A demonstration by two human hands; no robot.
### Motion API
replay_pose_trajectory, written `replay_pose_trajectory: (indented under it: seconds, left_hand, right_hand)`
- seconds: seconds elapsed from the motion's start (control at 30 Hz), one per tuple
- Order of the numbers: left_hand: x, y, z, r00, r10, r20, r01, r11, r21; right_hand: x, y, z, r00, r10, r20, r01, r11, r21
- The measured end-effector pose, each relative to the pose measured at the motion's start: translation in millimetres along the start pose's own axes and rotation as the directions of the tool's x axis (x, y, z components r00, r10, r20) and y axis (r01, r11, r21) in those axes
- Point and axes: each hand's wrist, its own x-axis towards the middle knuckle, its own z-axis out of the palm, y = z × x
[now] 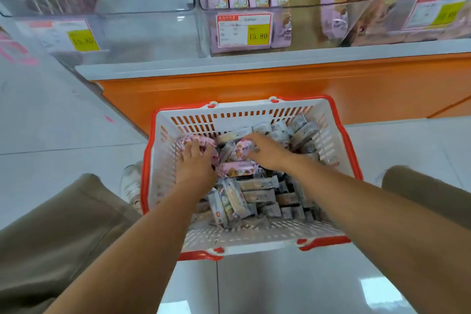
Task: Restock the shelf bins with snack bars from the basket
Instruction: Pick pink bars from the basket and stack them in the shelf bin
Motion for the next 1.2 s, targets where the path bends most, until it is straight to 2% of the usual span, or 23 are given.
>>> replay_pose_trajectory:
  seconds: [0.17,0.33,0.43,0.53,0.7,0.77,0.9,1.03,1.13,1.2]
  left_hand:
    - [10,-5,21,0.999,0.049,-0.004,-0.049,0.999,0.013]
    - [8,-9,26,0.997,0.073,-0.013,-0.073,0.997,-0.01]
    - [8,-9,23,0.997,0.072,0.017,-0.071,0.996,-0.045]
    - [5,-9,18,0.995,0.092,0.023,-0.09,0.993,-0.076]
    - [-1,-11,-2,0.987,0.133,-0.088,-0.147,0.971,-0.189]
    - [-9,-4,-17,0.983,0.133,-0.122,-0.168,0.925,-0.342]
    - [-31,22,-53,0.979,0.184,-0.091,-0.198,0.734,-0.65]
    - [-52,44,-96,0.953,0.205,-0.223,-0.302,0.687,-0.661]
    - [-67,57,-129,0.924,0.221,-0.311,-0.379,0.612,-0.694]
    - [-77,64,-151,0.9,0.194,-0.391,-0.422,0.617,-0.665]
  right_hand:
    - [32,-4,27,1.0,0.023,0.011,-0.023,0.999,-0.04]
    - [32,-5,31,0.971,0.044,-0.234,-0.052,0.998,-0.029]
    - [28,-6,32,0.957,0.052,-0.287,-0.052,0.999,0.006]
    - [23,-5,34,0.952,0.023,-0.304,-0.013,0.999,0.035]
    - [0,-15,10,0.913,-0.104,-0.395,0.15,0.985,0.086]
    - [-16,-26,-11,0.899,-0.165,-0.406,0.22,0.971,0.092]
    - [-53,-52,-47,0.855,-0.286,-0.432,0.38,0.913,0.148]
    - [-86,-77,-80,0.786,-0.368,-0.496,0.497,0.854,0.154]
    - [-112,-89,-109,0.74,-0.394,-0.545,0.543,0.829,0.138]
    - [-128,-96,-132,0.669,-0.411,-0.619,0.56,0.827,0.056]
